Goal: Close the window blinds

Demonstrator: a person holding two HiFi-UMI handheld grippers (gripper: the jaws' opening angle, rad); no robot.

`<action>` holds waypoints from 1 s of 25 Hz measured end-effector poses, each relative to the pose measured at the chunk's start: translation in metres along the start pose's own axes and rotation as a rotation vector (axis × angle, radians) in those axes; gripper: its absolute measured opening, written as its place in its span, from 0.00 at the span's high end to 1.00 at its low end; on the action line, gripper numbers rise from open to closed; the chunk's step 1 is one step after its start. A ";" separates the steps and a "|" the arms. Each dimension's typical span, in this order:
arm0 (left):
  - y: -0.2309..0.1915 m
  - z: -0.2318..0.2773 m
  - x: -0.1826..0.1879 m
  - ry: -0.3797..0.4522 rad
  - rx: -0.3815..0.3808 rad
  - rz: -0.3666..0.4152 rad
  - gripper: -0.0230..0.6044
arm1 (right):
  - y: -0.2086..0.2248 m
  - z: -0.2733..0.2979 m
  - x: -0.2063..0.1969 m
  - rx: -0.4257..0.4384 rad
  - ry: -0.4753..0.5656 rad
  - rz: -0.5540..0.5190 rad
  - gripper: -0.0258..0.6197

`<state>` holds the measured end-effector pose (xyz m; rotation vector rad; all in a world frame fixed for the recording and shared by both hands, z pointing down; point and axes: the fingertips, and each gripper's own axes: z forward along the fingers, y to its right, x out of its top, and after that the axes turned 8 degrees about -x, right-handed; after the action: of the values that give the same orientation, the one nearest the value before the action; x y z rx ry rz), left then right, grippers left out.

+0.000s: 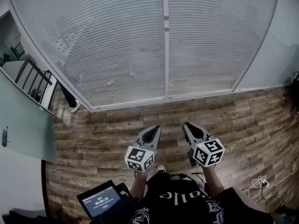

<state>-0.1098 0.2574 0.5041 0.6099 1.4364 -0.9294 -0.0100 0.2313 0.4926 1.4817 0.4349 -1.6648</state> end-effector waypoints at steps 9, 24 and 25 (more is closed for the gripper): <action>0.110 0.005 -0.006 0.012 0.012 -0.042 0.96 | 0.034 -0.099 -0.008 0.011 -0.007 0.013 0.91; 0.174 -0.005 -0.016 0.002 0.054 -0.043 0.96 | 0.046 -0.163 -0.017 0.047 -0.003 -0.001 0.91; 0.174 -0.005 -0.016 0.002 0.054 -0.042 0.96 | 0.046 -0.163 -0.017 0.046 -0.002 -0.001 0.91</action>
<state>0.0330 0.3576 0.4885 0.6227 1.4339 -1.0033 0.1288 0.3294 0.4814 1.5133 0.3983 -1.6877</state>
